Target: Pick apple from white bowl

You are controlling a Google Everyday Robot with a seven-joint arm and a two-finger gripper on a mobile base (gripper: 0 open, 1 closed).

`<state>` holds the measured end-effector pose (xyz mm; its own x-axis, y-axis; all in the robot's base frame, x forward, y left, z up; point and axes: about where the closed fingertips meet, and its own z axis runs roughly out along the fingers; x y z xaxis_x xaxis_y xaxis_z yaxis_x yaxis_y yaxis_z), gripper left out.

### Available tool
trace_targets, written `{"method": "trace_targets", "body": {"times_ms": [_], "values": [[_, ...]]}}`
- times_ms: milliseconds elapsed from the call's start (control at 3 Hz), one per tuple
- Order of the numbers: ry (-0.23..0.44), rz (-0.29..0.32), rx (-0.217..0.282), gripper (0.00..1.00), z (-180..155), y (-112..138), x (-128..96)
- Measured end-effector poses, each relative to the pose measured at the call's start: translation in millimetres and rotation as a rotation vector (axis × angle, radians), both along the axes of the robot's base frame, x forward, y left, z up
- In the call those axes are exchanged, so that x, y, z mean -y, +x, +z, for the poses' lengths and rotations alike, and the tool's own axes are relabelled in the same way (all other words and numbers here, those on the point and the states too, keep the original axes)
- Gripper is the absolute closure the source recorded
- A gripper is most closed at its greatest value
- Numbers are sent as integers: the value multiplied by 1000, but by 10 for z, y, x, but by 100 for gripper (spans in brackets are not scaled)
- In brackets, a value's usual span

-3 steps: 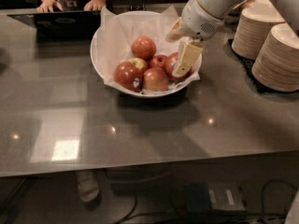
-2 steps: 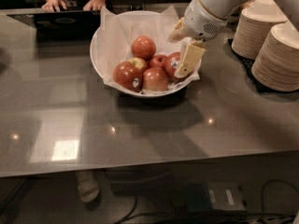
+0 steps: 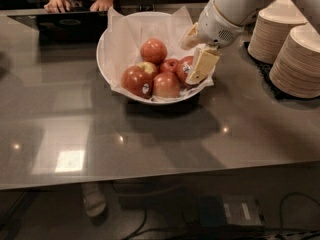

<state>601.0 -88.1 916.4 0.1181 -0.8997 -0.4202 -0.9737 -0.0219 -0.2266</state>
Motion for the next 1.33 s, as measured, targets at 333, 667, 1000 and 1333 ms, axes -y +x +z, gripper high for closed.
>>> {"method": "trace_targets", "body": {"times_ms": [333,667,1000,1333], "values": [[7,-3,-9,34,-61,-4,-10],[11,-1,-29,33,-151,-40,-37],[15,1,-47,31,-233,-73,-63],[19,3,-56,32,-286,-86,-79]]}}
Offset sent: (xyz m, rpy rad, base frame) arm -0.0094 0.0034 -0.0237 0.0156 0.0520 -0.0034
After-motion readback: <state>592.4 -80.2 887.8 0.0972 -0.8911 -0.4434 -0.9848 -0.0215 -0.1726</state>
